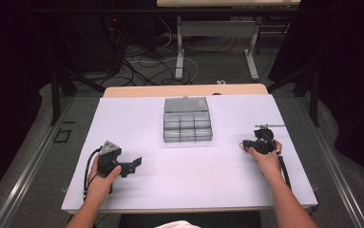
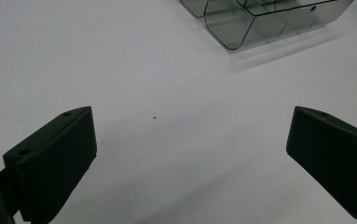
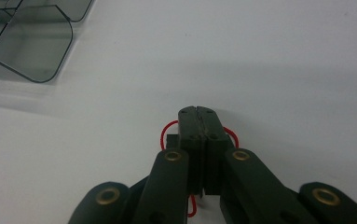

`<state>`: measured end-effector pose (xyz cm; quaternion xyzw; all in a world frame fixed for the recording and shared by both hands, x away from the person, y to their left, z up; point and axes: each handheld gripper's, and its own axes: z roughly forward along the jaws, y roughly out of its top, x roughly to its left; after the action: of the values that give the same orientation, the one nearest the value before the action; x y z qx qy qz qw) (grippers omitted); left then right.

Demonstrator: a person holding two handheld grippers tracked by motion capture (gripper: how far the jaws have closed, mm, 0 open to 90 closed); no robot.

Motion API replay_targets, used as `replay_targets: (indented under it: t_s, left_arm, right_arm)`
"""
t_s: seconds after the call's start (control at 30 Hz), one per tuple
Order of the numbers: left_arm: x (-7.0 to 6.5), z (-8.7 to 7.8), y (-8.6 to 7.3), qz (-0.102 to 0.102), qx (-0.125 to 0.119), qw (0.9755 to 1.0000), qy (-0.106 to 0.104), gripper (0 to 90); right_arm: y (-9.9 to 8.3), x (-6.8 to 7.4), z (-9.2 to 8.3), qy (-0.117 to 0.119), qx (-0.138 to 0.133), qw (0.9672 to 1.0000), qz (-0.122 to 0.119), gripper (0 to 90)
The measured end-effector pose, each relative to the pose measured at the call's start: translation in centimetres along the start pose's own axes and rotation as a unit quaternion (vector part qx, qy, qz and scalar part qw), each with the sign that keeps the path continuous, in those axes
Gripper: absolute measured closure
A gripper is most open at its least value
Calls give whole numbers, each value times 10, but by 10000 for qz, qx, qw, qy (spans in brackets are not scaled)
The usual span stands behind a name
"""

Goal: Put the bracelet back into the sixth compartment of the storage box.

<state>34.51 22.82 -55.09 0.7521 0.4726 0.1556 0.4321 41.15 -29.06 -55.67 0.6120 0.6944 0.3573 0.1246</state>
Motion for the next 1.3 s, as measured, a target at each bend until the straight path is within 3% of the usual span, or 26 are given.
replay_targets:
  t_s: [1.3]
  left_arm:
    - [0, -1, 0, 5, -8, 10000, 15, 18]
  right_arm:
    - [1, 4, -16, 91, -340, 9993, -90, 900]
